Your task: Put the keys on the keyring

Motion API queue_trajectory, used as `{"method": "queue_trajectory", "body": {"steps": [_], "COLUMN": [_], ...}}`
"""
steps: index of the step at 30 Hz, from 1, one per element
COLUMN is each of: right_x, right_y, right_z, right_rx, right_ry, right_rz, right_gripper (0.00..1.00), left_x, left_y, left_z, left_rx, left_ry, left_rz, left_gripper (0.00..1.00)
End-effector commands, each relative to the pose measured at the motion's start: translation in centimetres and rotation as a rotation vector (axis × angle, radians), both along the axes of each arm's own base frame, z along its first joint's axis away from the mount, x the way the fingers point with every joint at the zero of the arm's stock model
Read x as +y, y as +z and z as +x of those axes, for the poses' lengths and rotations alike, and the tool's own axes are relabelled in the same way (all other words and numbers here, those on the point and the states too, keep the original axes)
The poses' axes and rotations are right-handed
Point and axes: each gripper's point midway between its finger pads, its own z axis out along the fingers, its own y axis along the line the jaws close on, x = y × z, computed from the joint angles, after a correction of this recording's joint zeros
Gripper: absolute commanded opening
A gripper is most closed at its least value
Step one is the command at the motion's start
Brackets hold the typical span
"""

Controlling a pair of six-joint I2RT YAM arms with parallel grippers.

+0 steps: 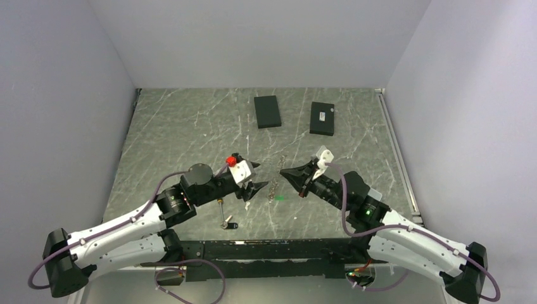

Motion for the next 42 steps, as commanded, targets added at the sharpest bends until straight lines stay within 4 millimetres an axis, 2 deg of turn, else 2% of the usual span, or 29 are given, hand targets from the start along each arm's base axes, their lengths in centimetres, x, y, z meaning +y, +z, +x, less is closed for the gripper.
{"method": "queue_trajectory", "body": {"steps": [1,6,8,11,12,16,21,24,28,31,37,41,42], "right_x": [-0.6,-0.2,0.2,0.3,0.3,1.2,2.0,2.3,2.5,2.6,2.7,2.8,2.8], "right_y": [6.0,6.4,6.3,6.5,6.8,7.2,7.4,7.7,7.9,8.0,8.1,8.2,8.3], "right_z": [-0.1,0.1,-0.2,-0.3,-0.5,-1.6,-2.9,-3.3,-3.7,-3.7,-3.8,-3.9,-3.9], "right_rx": [-0.143,-0.045,0.003,0.040,0.054,0.068,0.067,0.052,0.039,0.037,0.027,0.019,0.018], "right_ry": [-0.014,0.037,0.093,0.151,0.197,0.323,0.433,0.471,0.503,0.512,0.521,0.532,0.533], "right_rz": [0.239,0.340,0.371,0.402,0.414,0.404,0.386,0.370,0.354,0.349,0.347,0.347,0.348], "right_gripper": [0.00,0.00,0.00,0.00,0.00,0.00,0.00,0.00,0.00,0.00,0.00,0.00,0.00], "left_x": [0.1,2.1,3.3,3.8,3.4,2.5,1.1,0.3,-0.6,-1.0,-1.2,-1.7,-1.9], "left_y": [3.1,-0.6,-1.2,0.2,2.1,4.1,6.4,7.3,7.6,7.9,7.5,7.0,6.9], "left_z": [-0.5,-3.7,-3.6,-2.9,-3.8,-4.5,-3.9,-2.5,-1.6,-2.0,-2.3,-2.1,-2.0], "left_rx": [-0.057,-0.086,-0.108,-0.160,-0.211,-0.270,-0.305,-0.310,-0.312,-0.313,-0.293,-0.290,-0.288], "left_ry": [-0.031,-0.223,-0.203,-0.139,-0.181,-0.241,-0.245,-0.191,-0.165,-0.191,-0.211,-0.221,-0.223], "left_rz": [-0.014,0.269,0.325,0.269,0.188,0.128,0.083,0.038,0.011,-0.009,0.002,-0.001,-0.001], "left_gripper": [0.64,0.69,0.70,0.70,0.67,0.59,0.48,0.39,0.39,0.36,0.24,0.20,0.14]}}
